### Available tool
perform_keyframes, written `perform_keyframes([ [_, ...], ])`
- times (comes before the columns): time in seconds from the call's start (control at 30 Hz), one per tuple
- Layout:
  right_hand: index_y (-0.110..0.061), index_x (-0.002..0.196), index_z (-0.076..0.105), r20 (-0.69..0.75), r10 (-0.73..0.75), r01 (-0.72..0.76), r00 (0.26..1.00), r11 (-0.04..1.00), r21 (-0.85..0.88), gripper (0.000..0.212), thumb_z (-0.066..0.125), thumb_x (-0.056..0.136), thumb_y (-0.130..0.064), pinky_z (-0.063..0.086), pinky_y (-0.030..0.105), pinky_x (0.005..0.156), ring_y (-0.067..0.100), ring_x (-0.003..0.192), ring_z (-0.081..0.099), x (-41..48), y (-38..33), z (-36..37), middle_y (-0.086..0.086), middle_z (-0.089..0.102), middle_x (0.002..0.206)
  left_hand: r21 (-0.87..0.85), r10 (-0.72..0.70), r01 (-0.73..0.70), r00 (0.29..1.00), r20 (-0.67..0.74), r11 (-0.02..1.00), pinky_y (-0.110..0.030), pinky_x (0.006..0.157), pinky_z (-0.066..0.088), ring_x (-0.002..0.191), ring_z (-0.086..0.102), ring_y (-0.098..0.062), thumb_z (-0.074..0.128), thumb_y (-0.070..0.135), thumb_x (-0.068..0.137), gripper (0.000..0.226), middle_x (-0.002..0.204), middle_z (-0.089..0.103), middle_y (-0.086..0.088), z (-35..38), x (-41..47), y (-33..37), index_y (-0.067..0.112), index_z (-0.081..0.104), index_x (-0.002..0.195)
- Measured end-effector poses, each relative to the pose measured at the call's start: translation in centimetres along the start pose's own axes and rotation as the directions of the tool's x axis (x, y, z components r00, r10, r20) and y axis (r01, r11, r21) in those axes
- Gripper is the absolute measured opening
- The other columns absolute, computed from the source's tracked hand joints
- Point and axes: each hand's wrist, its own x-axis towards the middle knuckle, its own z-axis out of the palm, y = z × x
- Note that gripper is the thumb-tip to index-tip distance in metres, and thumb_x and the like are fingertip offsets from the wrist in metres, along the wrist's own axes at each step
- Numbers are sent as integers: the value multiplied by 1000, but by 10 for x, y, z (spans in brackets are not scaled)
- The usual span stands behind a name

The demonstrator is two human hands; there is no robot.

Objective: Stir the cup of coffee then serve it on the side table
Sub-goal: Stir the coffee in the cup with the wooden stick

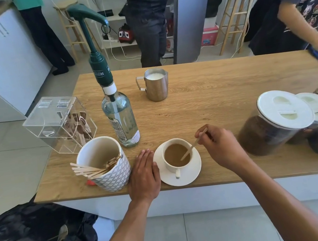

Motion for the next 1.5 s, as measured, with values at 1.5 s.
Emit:
perform_keyframes([
  [1.5, -18, 90, 66, -63, 0, 0, 998, 1000, -7, 18, 50, 98, -17, 47, 19, 58, 12, 67, 64, -6, -1, -2, -6, 71, 84, -15, 1, -1, 1000, -16, 1000, -44, 116, 37, 139, 46, -26, 29, 33, 103, 52, 143, 57, -9, -1, -2, 1, 8, 55, 140],
])
